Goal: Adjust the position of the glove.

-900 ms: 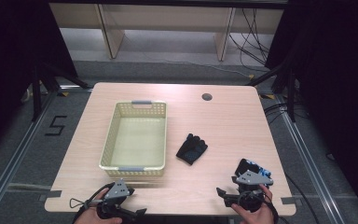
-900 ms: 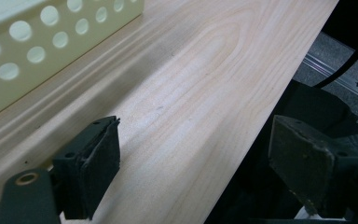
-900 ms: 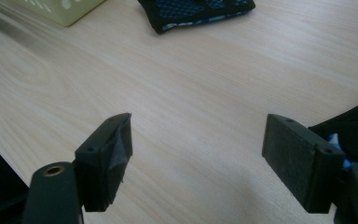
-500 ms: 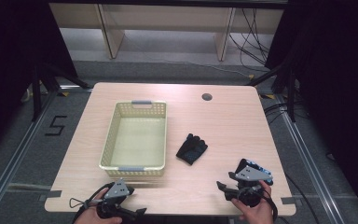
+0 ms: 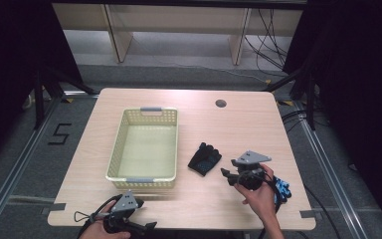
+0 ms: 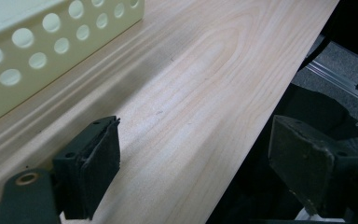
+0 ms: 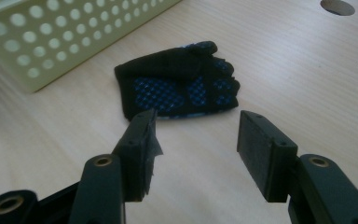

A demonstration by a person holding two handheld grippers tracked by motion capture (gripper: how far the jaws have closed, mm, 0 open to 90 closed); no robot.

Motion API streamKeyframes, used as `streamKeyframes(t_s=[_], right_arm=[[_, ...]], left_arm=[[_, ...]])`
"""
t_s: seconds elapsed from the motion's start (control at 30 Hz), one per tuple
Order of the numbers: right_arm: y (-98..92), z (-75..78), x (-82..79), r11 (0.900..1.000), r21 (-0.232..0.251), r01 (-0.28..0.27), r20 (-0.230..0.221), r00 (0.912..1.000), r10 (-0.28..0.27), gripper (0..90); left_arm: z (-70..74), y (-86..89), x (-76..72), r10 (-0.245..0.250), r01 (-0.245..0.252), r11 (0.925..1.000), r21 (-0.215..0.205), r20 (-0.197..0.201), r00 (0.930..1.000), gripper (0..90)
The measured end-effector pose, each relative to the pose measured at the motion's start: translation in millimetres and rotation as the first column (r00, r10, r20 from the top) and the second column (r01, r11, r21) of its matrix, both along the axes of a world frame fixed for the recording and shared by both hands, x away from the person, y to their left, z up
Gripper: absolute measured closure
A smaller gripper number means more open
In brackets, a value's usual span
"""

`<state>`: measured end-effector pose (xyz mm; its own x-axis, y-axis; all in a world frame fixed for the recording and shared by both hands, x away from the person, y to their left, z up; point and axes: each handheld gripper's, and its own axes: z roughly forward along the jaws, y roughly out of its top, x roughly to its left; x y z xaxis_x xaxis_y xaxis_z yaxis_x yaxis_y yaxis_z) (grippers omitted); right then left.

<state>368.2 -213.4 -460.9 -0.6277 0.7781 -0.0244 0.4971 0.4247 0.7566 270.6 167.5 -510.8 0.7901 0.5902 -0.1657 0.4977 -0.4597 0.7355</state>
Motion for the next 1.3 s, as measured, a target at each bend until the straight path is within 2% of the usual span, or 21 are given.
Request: streamKeyframes(t_s=[0.03,0.13,0.23,0.3,0.37,0.43,0.53,0.6,0.67,0.7,0.77,0.87,0.9,0.97,1.03,1.07,1.1,1.13,1.2,1.23,1.3], right_arm=[[3.9,-0.7,5.8,1.0,-0.012,-0.002,0.007,1.0,0.002,49.5],[10.9,-1.2,16.3,1.0,-0.028,-0.015,0.001,0.9999,0.015,51.8],[21.4,-3.8,28.7,0.999,-0.039,-0.016,-0.043,0.999,0.014,56.9],[27.6,-8.8,40.8,0.997,-0.067,-0.035,-0.065,0.9974,0.031,59.8],[29.6,-12.7,47.8,0.997,-0.074,-0.038,-0.053,0.998,0.034,61.1],[31.0,-14.1,52.3,0.998,-0.06,-0.028,-0.084,0.9962,0.023,62.6],[32.0,-18.9,57.0,0.998,-0.061,-0.025,-0.073,0.9971,0.021,63.9],[32.3,-21.6,61.5,0.997,-0.074,-0.034,-0.082,0.9962,0.027,64.3],[34.0,-23.4,63.4,0.998,-0.062,-0.026,-0.092,0.9956,0.021,64.7],[35.3,-25.6,65.7,0.998,-0.056,-0.024,-0.07,0.9973,0.02,64.8],[37.1,-23.7,67.6,0.996,-0.082,-0.039,-0.096,0.9949,0.031,64.8],[44.3,-26.4,70.5,0.997,-0.069,-0.034,-0.093,0.9953,0.027,64.6],[48.2,-26.6,72.3,0.997,-0.07,-0.033,-0.116,0.9929,0.025,64.6],[50.4,-29.3,74.9,0.996,-0.083,-0.032,-0.136,0.9905,0.021,64.6],[50.4,-31.3,76.6,0.995,-0.097,-0.038,-0.13,0.9912,0.026,64.6],[50.5,-33.8,78.0,0.993,-0.106,-0.051,-0.144,0.989,0.035,64.7],[51.3,-35.2,78.3,0.993,-0.109,-0.043,-0.16,0.9868,0.025,65.0],[51.1,-38.1,78.6,0.994,-0.101,-0.041,-0.159,0.9869,0.024,66.0],[49.1,-39.9,78.6,0.996,-0.08,-0.026,-0.172,0.9851,0.012,67.7],[46.7,-41.7,77.9,0.999,-0.051,-0.01,-0.172,0.9852,0.001,68.3],[47.3,-41.3,76.7,0.999,-0.046,0.0,-0.179,0.9837,-0.008,68.9]], left_arm=[[-0.4,-0.5,-0.8,0.014,-0.014,0.9999,-0.008,-0.014,0.9998,16.3],[-0.5,-0.5,-0.7,0.014,-0.014,0.9999,-0.008,-0.016,0.9998,16.3],[0.2,0.1,-0.1,-0.002,0.002,1.0,-0.002,0.0,1.0,16.3],[-0.1,-0.5,-1.1,0.014,-0.015,0.9998,-0.016,-0.018,0.9997,16.3],[-0.2,-0.5,-1.1,0.015,-0.015,0.9997,-0.017,-0.02,0.9997,16.3],[0.2,-0.2,-0.8,0.01,-0.01,0.9999,-0.012,-0.011,0.9999,16.3],[0.1,-0.8,-1.3,0.013,-0.013,0.9997,-0.019,-0.02,0.9997,16.3],[0.3,-0.3,-0.9,0.013,-0.013,0.9999,-0.011,-0.016,0.9998,16.4],[0.3,-0.4,-0.5,0.011,-0.011,0.9998,-0.018,-0.017,0.9998,16.3],[0.7,-0.5,-1.1,0.015,-0.016,0.9996,-0.023,-0.018,0.9997,16.3],[0.6,-0.1,-0.7,0.015,-0.015,0.9997,-0.019,-0.013,0.9998,16.3],[1.0,-0.3,-0.6,0.01,-0.01,0.9996,-0.026,-0.004,0.9999,16.3],[1.9,2.1,1.1,-0.007,0.007,1.0,0.004,0.003,1.0,16.3],[1.9,2.3,0.7,-0.006,0.006,1.0,0.004,0.004,1.0,16.3],[1.6,1.7,0.9,0.001,-0.001,1.0,0.001,0.005,1.0,16.3],[1.9,0.6,-0.5,0.007,-0.007,0.9997,-0.023,0.0,1.0,16.3],[2.4,1.3,0.0,0.001,-0.001,0.9999,-0.016,0.001,1.0,16.3],[2.5,1.8,0.4,-0.001,0.001,1.0,-0.007,0.002,1.0,16.3],[2.0,1.1,-0.5,0.002,-0.002,0.9999,-0.017,0.0,1.0,16.3],[2.2,1.0,-0.5,0.001,-0.001,0.9999,-0.017,0.003,1.0,16.3],[1.9,0.0,-1.2,0.013,-0.013,0.9995,-0.028,-0.005,0.9999,16.3]])
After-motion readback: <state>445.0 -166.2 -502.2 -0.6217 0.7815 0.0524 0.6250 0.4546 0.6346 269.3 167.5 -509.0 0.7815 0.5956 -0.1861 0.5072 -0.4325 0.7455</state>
